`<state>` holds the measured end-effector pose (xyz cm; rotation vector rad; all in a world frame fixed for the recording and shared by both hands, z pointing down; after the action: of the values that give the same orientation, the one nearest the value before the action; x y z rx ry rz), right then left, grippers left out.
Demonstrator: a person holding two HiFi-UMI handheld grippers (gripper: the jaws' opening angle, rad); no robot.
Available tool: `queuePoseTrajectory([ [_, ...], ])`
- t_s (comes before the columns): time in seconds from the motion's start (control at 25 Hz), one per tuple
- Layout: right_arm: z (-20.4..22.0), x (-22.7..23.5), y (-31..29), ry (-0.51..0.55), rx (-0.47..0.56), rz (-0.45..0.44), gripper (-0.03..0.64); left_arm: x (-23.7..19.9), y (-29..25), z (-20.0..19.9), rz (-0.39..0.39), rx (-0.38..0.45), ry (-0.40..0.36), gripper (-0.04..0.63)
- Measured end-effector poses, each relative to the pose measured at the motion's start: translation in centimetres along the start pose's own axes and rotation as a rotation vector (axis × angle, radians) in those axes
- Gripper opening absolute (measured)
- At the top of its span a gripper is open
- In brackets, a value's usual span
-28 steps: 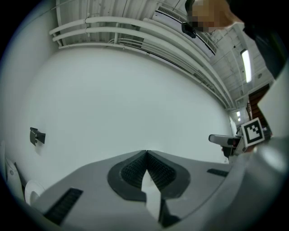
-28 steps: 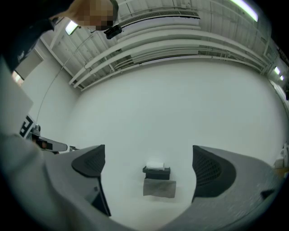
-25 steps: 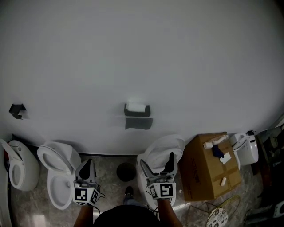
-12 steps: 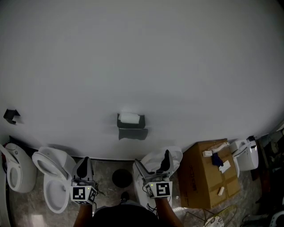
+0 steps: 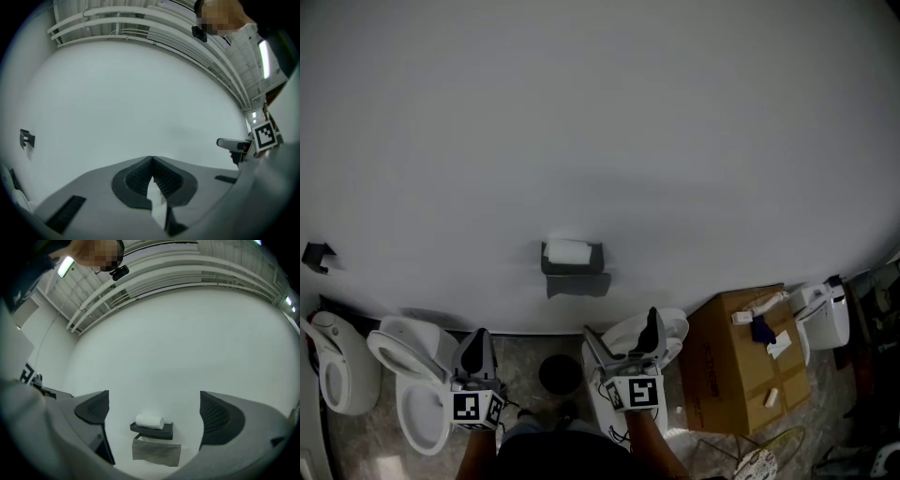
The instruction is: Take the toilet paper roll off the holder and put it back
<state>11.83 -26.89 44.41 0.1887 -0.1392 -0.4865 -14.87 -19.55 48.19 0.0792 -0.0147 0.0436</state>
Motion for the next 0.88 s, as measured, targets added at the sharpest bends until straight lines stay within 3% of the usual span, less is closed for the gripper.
queuePoseTrajectory([
  [0.16, 0.8, -0.5, -1.0, -0.008, -0.015, 0.027, 0.581, 0.0, -1.3, -1.1, 0.024, -0.037, 0.016, 0.003],
  [0.6, 4.3, -2.1, -4.8, 0.002, -0.06, 0.074, 0.581, -2.1, -4.1, 1.0, 0.142, -0.038, -0.012, 0.003],
  [0.88, 6.7, -1.8, -6.9, -0.007, -0.101, 0.078, 0.581, -3.2, -4.9, 0.7, 0.115, -0.069, 0.007, 0.003],
])
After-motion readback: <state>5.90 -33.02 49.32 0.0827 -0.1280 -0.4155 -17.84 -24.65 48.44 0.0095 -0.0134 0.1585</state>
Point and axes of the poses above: the fingertips, and each gripper's own axes: y backward along the fingers, x to its right, z out of its underside, the point moved 1 cm from there along y, backward along the fingers, and after that the axes turned 5 degrees about -y, right-handed, at the moved point
